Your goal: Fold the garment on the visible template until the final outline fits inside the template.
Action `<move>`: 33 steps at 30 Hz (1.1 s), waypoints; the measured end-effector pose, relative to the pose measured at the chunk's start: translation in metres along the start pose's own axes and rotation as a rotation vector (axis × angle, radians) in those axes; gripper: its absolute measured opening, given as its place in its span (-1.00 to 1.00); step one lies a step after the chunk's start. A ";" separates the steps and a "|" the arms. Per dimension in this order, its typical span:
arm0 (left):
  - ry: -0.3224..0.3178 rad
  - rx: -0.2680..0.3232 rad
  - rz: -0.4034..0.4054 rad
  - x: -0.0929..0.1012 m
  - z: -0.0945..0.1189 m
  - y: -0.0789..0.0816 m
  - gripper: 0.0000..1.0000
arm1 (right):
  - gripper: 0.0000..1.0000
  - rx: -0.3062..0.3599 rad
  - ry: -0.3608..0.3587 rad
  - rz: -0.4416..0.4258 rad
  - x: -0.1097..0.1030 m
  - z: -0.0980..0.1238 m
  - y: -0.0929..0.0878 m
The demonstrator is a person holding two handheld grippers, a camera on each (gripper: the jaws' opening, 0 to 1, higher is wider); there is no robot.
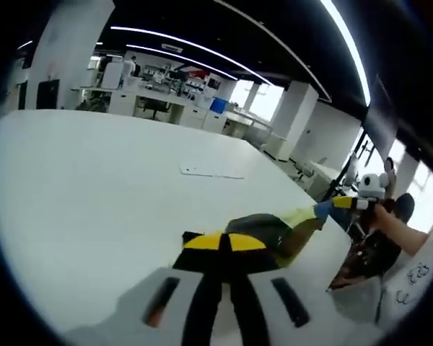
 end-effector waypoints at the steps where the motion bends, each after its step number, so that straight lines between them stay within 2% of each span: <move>1: -0.007 0.008 -0.009 0.002 0.000 0.005 -1.00 | -1.00 0.010 0.004 0.002 -0.002 0.001 0.005; 4: -0.030 0.032 -0.029 0.013 0.001 0.019 -1.00 | -1.00 0.054 0.025 0.003 -0.010 0.002 0.021; 5: -0.038 0.047 -0.038 0.023 0.002 0.024 -1.00 | -1.00 0.070 0.033 0.009 -0.014 0.003 0.027; 8: -0.055 0.066 -0.055 0.024 0.002 0.034 -1.00 | -1.00 0.100 0.044 0.011 -0.022 0.003 0.038; 12: -0.087 0.108 -0.083 0.030 0.003 0.060 -1.00 | -1.00 0.158 0.072 0.003 -0.032 0.004 0.056; 16: -0.111 0.131 -0.069 0.025 -0.001 0.072 -1.00 | -1.00 0.178 0.082 -0.004 -0.029 0.000 0.065; 21: -0.099 0.070 -0.059 0.005 -0.025 0.060 -1.00 | -1.00 0.104 0.042 0.005 -0.008 -0.018 0.052; 25: -0.090 0.008 -0.051 -0.013 -0.047 0.050 -1.00 | -1.00 0.057 0.016 -0.025 0.012 -0.035 0.041; 29: -0.068 -0.049 -0.002 -0.042 -0.075 0.033 -1.00 | -1.00 -0.018 -0.032 -0.065 0.050 -0.055 0.026; 33: -0.047 -0.115 -0.040 -0.059 -0.102 0.019 -1.00 | -1.00 -0.059 -0.053 -0.096 0.082 -0.079 0.014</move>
Point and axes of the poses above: the point that each gripper's makers call its tool centre point, and the gripper's own axes: z roughly backward along the fingers, x roughly to its right, y roughly out of its top, the point moved 9 cm from there along z, roughly backward along the fingers, and after that the axes turned 11 degrees about x, right-handed, at the moved point
